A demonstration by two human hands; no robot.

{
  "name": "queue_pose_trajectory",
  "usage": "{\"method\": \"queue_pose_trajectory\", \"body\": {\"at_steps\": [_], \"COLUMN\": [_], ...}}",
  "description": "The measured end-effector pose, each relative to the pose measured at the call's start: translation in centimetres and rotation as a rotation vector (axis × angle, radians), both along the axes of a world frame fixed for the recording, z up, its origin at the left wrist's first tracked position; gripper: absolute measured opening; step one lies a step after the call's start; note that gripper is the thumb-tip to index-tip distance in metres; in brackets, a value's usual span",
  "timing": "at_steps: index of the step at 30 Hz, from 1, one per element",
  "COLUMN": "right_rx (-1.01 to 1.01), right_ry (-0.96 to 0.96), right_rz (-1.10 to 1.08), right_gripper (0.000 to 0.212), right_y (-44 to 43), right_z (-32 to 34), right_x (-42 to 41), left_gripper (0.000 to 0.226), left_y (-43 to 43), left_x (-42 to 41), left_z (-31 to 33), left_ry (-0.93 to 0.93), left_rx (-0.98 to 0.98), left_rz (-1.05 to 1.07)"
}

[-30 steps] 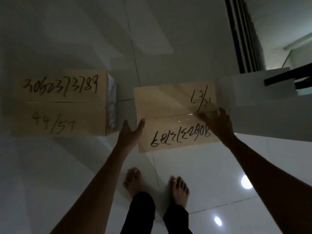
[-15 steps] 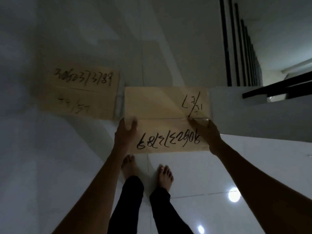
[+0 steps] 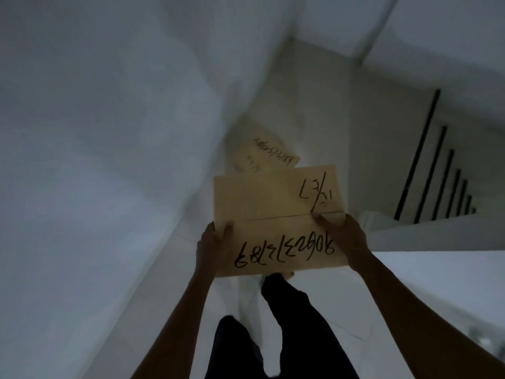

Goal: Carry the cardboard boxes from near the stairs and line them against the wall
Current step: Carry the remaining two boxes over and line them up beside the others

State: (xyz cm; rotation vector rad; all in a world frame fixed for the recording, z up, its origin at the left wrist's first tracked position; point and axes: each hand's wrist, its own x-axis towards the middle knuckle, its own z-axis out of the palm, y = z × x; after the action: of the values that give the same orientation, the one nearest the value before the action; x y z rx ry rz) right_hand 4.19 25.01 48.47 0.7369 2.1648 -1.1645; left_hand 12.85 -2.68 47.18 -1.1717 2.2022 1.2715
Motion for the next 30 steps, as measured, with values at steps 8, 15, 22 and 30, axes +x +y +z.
{"method": "queue_pose_trajectory", "body": {"at_steps": [8,15,22,30], "right_rx": [0.000,-0.070,-0.092,-0.092], "right_ry": [0.110,0.171,0.143,0.069], "right_rz": [0.375,0.665,0.999,1.238], "right_gripper": [0.070,0.072,0.066,0.077], "right_y": [-10.9,-23.7,-36.5,-49.7], "right_z": [7.1,9.4,8.1,4.5], "right_x": [10.7,22.3,35.3,49.7], "left_gripper": [0.060,0.060,0.065,0.067], "left_y": [-6.9,-14.2,-19.5,-25.5], "left_x": [18.4,35.9,52.9,68.5], "left_z": [6.6,10.2,9.8,7.5], "left_ry": [0.142,0.211,0.168,0.065], "left_rx": [-0.013,-0.071,-0.098,-0.108], "left_rz": [0.320,0.646,0.989,1.232]}}
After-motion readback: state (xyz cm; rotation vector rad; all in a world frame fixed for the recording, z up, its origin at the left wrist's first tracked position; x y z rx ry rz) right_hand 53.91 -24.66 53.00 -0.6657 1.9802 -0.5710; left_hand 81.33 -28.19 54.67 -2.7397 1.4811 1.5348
